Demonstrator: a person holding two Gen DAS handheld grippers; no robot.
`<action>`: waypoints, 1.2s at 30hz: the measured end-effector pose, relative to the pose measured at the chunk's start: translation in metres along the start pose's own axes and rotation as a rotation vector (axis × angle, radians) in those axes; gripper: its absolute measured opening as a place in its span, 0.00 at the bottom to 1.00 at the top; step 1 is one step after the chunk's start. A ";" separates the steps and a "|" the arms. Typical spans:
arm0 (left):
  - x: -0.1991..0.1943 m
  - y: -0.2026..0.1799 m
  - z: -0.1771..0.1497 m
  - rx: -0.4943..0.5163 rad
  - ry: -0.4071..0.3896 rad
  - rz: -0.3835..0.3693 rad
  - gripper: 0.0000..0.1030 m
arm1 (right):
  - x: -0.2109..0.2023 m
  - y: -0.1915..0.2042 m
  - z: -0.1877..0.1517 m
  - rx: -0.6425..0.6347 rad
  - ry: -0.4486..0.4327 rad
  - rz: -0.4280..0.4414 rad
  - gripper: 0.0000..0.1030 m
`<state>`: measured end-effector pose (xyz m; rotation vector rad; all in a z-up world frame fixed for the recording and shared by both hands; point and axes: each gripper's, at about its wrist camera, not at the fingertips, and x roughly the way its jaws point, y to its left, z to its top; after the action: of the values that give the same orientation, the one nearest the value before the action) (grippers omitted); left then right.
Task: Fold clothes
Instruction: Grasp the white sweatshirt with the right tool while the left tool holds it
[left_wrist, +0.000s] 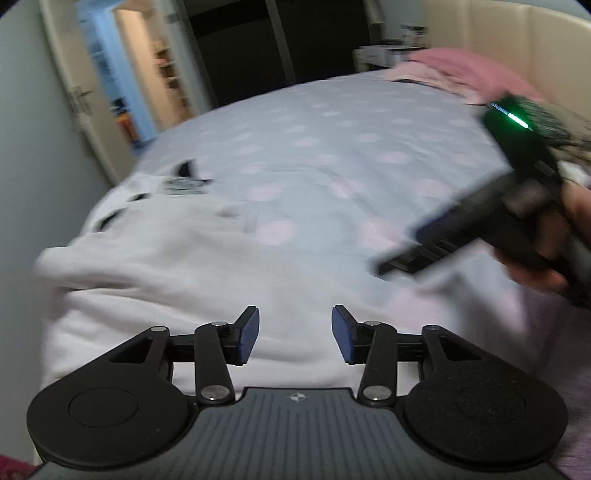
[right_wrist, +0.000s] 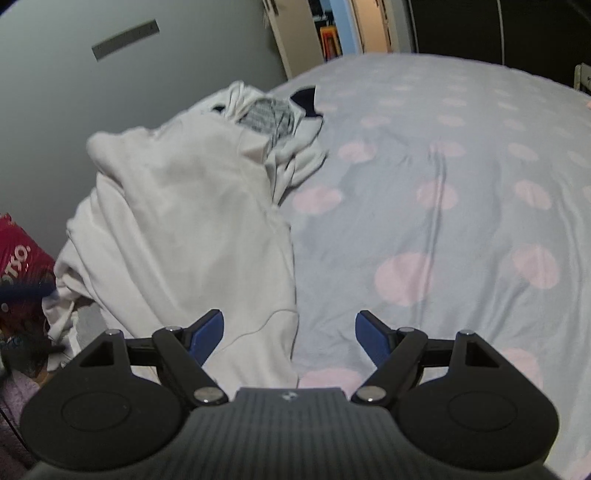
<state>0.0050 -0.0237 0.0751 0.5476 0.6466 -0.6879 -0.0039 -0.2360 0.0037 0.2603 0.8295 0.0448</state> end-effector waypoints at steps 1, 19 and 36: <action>0.005 0.013 0.005 -0.012 -0.001 0.026 0.44 | 0.006 0.002 0.001 -0.005 0.011 -0.005 0.78; 0.127 0.226 0.059 -0.334 0.091 0.424 0.64 | 0.100 -0.017 0.003 0.030 0.154 -0.015 0.78; 0.060 0.206 0.091 -0.366 -0.039 0.373 0.06 | 0.047 -0.009 0.019 -0.027 -0.057 -0.084 0.05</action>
<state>0.2214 0.0277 0.1449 0.3009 0.5950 -0.2200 0.0412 -0.2420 -0.0205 0.2003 0.7816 -0.0295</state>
